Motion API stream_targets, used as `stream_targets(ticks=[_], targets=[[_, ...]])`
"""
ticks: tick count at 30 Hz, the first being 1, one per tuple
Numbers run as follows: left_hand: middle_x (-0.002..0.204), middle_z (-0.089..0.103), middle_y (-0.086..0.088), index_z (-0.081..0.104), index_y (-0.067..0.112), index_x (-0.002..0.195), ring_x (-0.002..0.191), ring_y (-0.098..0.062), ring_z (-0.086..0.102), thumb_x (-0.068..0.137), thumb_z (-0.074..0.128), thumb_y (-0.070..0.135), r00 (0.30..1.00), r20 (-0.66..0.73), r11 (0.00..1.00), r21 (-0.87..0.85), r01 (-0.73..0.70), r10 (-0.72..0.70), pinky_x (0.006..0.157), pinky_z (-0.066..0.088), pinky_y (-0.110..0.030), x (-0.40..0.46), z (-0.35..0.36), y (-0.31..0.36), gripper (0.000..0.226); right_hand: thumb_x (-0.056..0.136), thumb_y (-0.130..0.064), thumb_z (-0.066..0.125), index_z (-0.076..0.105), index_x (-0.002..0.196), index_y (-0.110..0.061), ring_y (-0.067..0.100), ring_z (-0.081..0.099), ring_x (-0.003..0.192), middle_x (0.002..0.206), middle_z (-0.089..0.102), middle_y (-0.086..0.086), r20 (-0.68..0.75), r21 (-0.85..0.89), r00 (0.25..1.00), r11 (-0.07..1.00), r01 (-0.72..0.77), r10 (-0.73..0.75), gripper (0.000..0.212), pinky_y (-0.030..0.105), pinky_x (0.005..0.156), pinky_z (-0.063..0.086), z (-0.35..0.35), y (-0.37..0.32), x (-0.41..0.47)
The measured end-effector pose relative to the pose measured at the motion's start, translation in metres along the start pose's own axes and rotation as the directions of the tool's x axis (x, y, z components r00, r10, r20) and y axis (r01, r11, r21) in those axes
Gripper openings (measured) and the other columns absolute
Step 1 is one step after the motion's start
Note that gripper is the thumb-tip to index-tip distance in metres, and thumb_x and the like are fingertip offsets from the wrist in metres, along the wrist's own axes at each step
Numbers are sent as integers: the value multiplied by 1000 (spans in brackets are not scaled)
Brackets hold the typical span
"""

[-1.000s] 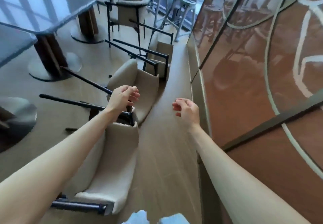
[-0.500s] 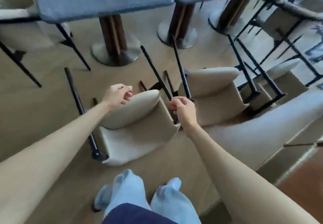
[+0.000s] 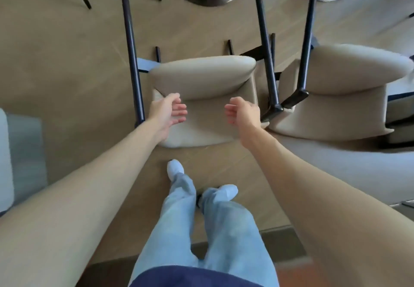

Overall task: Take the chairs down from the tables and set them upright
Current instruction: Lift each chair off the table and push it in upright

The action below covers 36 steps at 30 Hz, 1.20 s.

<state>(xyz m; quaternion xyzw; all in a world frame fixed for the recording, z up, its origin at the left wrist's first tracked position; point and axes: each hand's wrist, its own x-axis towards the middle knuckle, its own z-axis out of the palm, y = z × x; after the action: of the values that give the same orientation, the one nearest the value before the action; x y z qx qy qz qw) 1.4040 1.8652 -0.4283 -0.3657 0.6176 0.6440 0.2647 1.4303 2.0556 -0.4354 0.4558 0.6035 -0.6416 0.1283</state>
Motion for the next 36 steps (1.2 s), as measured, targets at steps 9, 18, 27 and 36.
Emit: stream_targets(ticks=[9,18,27,36], targets=[[103,56,-14,50,7,119,103,-30,59,99,61,32,909,-83,854,-386,348,-408,100,52,-47,125,9,-156,34,95,-15,61,54,82,-11,18,52,67,80,54,7,11,92,947,943,-321,321,15,29,58,42,33,135,127],[115,54,-18,47,9,119,107,-33,63,87,75,42,817,-56,621,-681,389,-574,98,53,-55,271,45,-315,53,86,-36,78,46,121,-8,31,66,108,118,57,14,80,149,826,813,-563,557,54,46,98,57,61,294,276],[137,50,-11,47,20,134,116,-30,61,78,75,58,832,-110,674,-647,356,-544,95,57,-51,416,63,-423,73,81,-52,78,37,147,-7,29,57,125,139,50,17,62,258,800,765,-591,597,90,43,103,53,82,426,409],[133,66,0,51,25,140,124,-22,61,57,84,53,879,-156,641,-742,198,-451,108,47,-51,475,52,-475,94,66,-54,82,60,122,-17,21,57,125,136,61,3,47,425,868,776,-466,495,71,50,110,46,65,484,473]])
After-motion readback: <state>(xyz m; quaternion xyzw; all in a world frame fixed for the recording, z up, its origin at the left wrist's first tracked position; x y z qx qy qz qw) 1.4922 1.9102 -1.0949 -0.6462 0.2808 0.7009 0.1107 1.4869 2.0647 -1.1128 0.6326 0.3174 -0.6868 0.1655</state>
